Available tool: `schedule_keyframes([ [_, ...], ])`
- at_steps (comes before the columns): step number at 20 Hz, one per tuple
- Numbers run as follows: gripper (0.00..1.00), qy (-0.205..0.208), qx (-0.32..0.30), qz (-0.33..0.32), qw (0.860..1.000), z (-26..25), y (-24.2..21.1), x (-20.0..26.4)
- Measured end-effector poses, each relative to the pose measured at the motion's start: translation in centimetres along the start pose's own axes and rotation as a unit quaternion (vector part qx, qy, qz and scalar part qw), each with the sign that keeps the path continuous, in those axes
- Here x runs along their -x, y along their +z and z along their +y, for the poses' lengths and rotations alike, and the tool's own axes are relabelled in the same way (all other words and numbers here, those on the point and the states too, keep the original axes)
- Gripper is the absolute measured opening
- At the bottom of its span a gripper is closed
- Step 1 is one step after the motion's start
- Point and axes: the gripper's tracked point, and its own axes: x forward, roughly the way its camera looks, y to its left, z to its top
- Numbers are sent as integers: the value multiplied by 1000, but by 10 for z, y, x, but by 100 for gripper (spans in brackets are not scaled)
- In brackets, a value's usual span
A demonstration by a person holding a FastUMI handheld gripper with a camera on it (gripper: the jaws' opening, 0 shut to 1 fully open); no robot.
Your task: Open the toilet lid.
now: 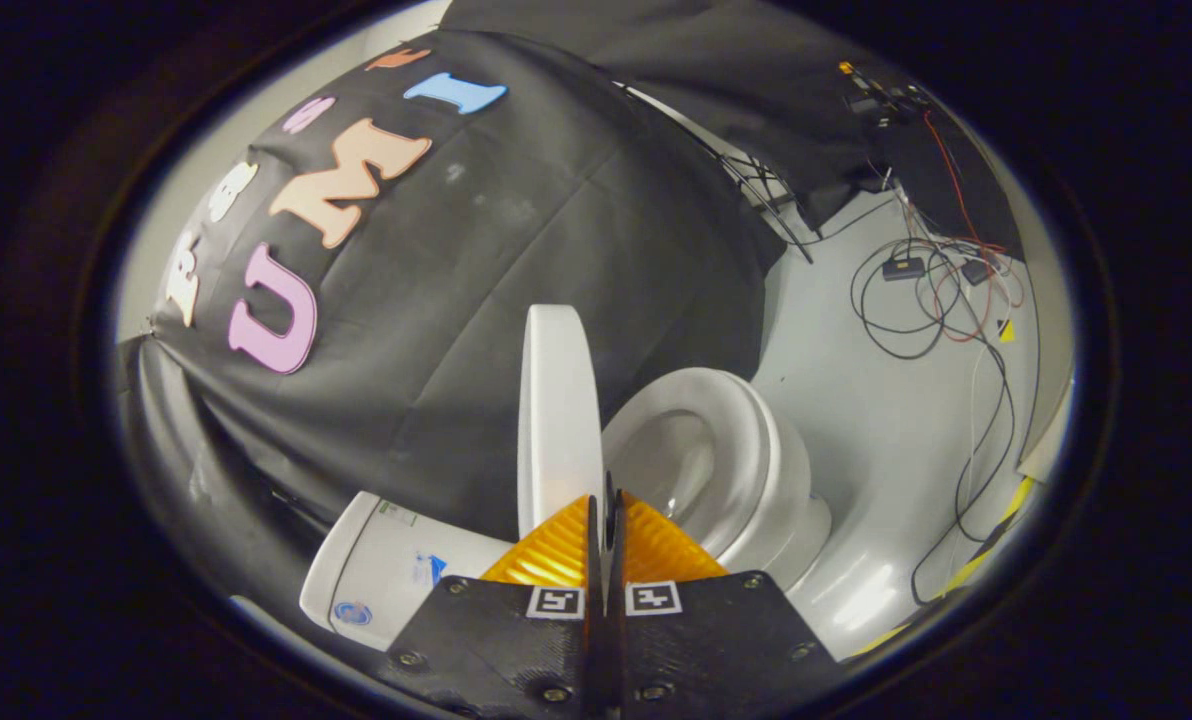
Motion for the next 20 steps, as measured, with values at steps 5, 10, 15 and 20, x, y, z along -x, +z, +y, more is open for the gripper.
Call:
schedule_keyframes([
  [5,1,0,21,-3,1000,14,1,5],
  [10,1,1,43,-6,999,26,-1,10],
  [15,1,4,72,-6,997,38,-3,15],
  [20,1,16,104,-12,994,58,-5,22],
])
